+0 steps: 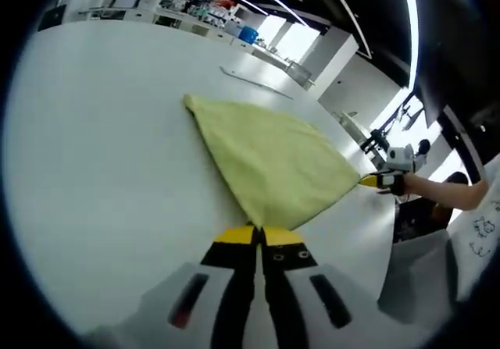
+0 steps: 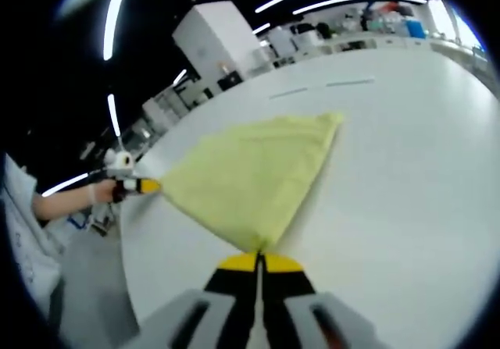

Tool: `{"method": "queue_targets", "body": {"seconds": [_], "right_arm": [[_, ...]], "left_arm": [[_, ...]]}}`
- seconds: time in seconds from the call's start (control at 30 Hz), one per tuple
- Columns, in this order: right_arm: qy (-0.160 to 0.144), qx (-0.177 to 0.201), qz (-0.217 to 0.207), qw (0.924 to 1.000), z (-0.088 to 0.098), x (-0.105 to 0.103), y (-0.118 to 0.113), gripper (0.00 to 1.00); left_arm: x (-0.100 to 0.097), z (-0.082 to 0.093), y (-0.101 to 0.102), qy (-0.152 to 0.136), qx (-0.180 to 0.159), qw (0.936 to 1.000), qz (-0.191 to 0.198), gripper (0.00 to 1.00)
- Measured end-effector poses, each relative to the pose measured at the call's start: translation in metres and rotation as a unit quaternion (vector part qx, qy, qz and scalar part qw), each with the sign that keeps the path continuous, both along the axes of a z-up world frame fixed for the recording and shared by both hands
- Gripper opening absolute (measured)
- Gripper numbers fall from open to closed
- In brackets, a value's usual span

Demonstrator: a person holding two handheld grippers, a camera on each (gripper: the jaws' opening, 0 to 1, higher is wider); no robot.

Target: Fold the garment on the visible template until the final outline fits inside the template.

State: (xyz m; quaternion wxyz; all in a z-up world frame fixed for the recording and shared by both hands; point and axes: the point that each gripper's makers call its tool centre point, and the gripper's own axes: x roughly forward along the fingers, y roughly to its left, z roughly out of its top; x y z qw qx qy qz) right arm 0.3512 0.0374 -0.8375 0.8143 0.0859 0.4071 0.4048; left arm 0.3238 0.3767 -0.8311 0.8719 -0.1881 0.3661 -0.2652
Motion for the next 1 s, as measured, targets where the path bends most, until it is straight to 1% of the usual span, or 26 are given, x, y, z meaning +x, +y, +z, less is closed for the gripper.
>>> {"method": "queue_targets", "body": {"seconds": [0.1,0.2,0.33,0.5,0.67,0.77,0.87,0.93,1.0], "right_arm": [[0.001,-0.001,0.003,1.0000,0.001,0.001,-0.002,0.00],[-0.001,-0.009,0.004,1.0000,0.000,0.003,-0.011,0.00],[-0.002,-0.002,-0.002,1.0000,0.008,0.000,-0.012,0.00],[-0.001,-0.001,-0.003,1.0000,0.007,0.002,-0.012,0.00],[0.001,0.000,-0.002,1.0000,0.008,-0.001,-0.012,0.00],[0.003,0.003,-0.003,1.0000,0.009,-0.010,-0.013,0.00],[0.006,0.003,-0.002,1.0000,0.008,-0.014,-0.014,0.00],[0.008,0.000,-0.001,1.0000,0.007,-0.022,-0.016,0.00],[0.010,0.001,-0.001,0.9999,0.006,-0.027,-0.017,0.00]], "left_arm": [[0.001,0.000,0.004,0.002,-0.001,0.9999,0.012,0.00],[0.000,0.003,0.002,0.002,-0.001,0.9999,0.016,0.00],[-0.001,0.004,0.003,0.001,-0.003,0.9998,0.021,0.00],[-0.005,0.006,-0.002,0.002,-0.001,0.9998,0.019,0.00],[-0.009,0.004,0.000,0.004,0.007,0.9999,0.014,0.00],[-0.014,0.004,-0.001,0.007,0.006,0.9998,0.016,0.00],[-0.020,0.005,-0.004,0.006,0.006,0.9999,0.014,0.00],[-0.025,0.005,-0.005,0.007,0.004,0.9999,0.014,0.00],[-0.030,0.004,-0.006,0.008,0.004,0.9999,0.013,0.00]]}}
